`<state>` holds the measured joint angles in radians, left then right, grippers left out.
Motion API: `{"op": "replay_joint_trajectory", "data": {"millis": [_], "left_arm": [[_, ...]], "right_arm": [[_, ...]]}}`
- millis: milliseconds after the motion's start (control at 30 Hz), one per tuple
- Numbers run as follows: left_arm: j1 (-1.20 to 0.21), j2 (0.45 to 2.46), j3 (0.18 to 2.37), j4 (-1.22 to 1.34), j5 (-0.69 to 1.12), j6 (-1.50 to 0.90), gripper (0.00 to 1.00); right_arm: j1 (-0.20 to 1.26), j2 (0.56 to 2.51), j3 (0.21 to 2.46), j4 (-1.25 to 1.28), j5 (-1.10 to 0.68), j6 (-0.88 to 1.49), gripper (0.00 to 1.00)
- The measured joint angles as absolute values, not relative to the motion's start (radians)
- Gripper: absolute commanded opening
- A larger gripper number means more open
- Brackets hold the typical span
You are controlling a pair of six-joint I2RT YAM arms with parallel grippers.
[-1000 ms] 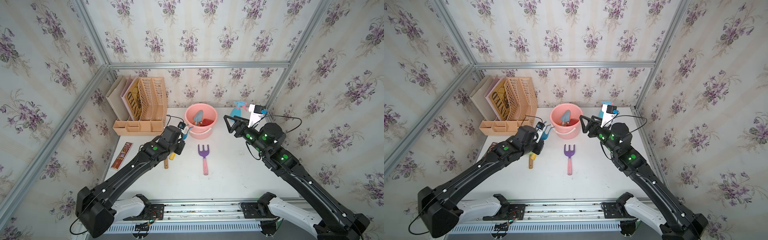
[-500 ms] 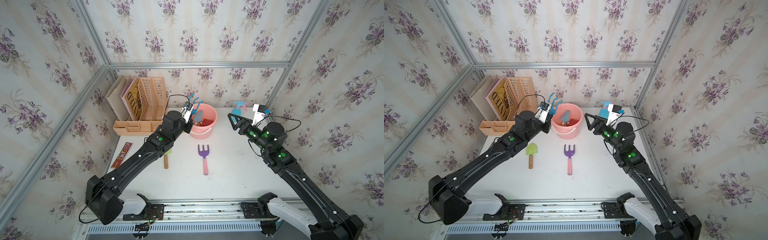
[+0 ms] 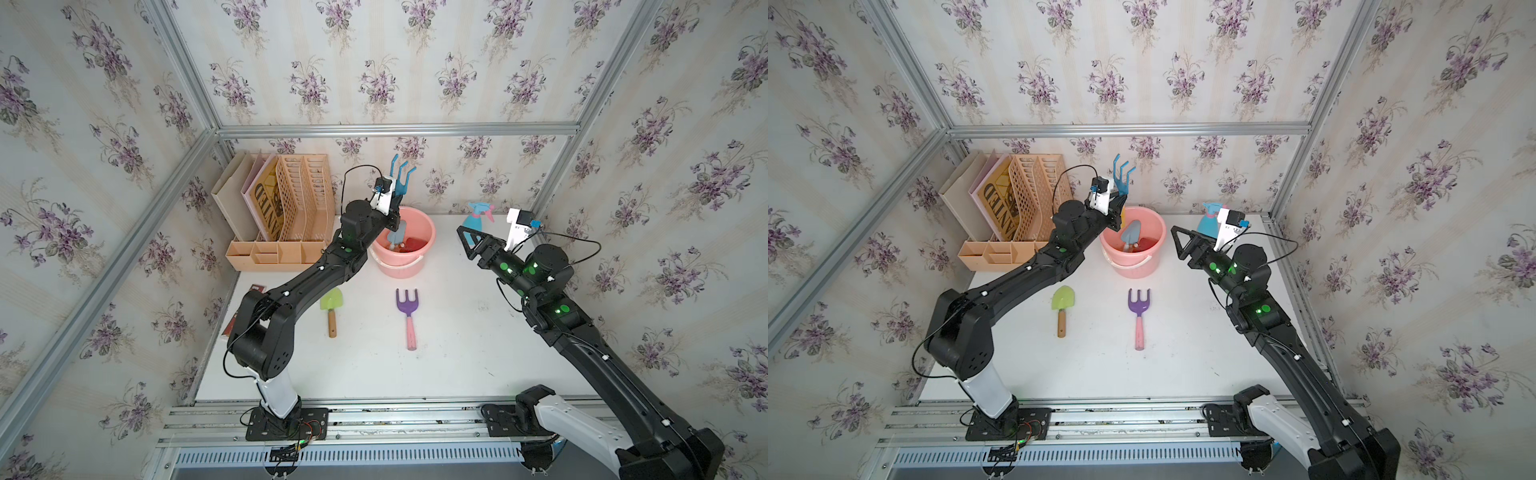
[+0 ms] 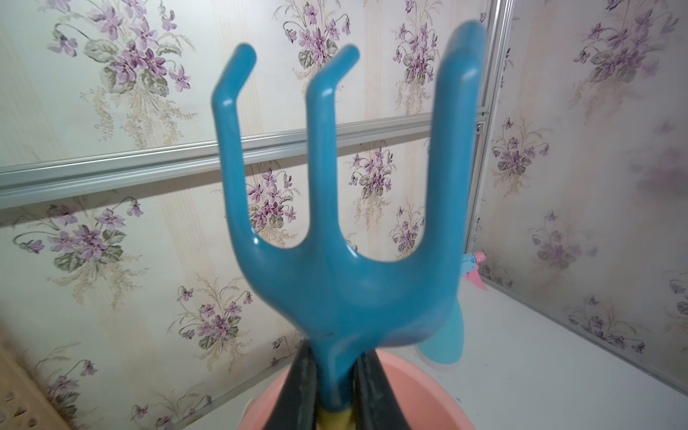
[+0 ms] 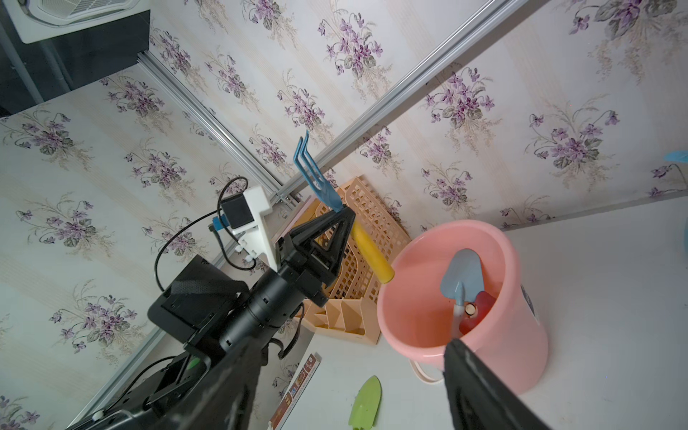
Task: Organize the gardening tools
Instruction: Place the gardening tool in the container.
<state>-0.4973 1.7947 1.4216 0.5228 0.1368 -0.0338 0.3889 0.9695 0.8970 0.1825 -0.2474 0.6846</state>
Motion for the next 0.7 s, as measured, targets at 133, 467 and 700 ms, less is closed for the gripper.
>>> {"op": "replay_joint_trajectory", "data": {"millis": [133, 467, 700], "left_arm": [[-0.493, 1.876, 1.488, 0.535, 0.183, -0.075, 0.0], [-0.494, 1.949, 1.512, 0.437, 0.236, -0.142, 0.0], [-0.493, 1.958, 1.491, 0.371, 0.25, -0.142, 0.0]], "right_arm": [[0.385, 0.97, 0.897, 0.182, -0.247, 0.685, 0.8], [0.379, 0.969, 0.894, 0.182, -0.246, 0.686, 0.8], [0.376, 0.971, 0.891, 0.182, -0.247, 0.688, 0.8]]}}
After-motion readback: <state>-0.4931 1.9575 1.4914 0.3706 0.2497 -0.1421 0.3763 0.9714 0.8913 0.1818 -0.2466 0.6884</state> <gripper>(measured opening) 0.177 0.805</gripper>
